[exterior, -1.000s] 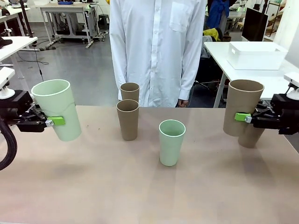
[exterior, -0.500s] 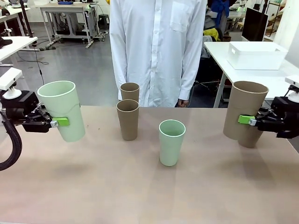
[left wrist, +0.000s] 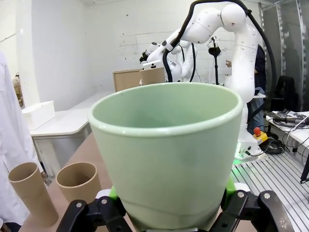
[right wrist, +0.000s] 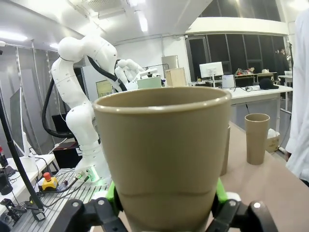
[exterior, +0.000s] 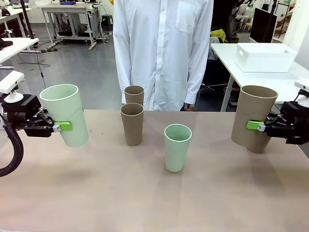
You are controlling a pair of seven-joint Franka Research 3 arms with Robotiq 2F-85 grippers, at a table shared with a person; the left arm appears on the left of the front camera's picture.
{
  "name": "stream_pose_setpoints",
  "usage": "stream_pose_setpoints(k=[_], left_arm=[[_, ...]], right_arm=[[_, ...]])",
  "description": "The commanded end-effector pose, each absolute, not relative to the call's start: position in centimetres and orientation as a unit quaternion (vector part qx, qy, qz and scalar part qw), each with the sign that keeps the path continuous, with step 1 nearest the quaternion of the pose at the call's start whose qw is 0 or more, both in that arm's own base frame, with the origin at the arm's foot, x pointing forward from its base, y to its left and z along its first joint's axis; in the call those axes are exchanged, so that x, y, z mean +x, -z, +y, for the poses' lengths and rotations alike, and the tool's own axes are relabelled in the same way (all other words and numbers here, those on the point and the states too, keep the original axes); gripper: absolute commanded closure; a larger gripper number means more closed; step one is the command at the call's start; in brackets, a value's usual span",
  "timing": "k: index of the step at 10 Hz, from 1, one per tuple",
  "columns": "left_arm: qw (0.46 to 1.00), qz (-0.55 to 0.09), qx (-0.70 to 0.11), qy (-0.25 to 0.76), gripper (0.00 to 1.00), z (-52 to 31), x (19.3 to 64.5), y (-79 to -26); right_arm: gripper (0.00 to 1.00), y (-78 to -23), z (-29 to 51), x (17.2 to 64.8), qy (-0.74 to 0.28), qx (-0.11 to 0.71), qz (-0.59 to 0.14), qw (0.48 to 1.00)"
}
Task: Stack the cups and store them in the basket.
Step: Pick up two Reusable plastic cups , one in each hand, then place the stack of Reusable plastic cups into the Pantry Basket.
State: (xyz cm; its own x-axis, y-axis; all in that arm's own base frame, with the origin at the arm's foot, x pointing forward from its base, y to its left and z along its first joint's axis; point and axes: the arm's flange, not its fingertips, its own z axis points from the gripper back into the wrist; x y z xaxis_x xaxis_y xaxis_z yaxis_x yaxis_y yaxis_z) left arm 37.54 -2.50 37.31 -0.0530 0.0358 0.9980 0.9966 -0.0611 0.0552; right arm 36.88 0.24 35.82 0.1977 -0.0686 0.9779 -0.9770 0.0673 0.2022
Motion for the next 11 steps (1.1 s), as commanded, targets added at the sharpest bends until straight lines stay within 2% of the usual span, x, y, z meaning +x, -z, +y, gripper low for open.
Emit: stream_pose_setpoints(k=[1,11], left_arm=[[0.461,-0.508,-0.507,0.522,0.15,-2.53,37.29,-37.60],[0.461,-0.508,-0.507,0.522,0.15,-2.53,37.29,-37.60]], right_arm=[[0.15,-36.09,0.59,37.13,-0.411,0.540,-0.485,0.552],[0.15,-36.09,0.59,37.13,-0.411,0.540,-0.485,0.552]])
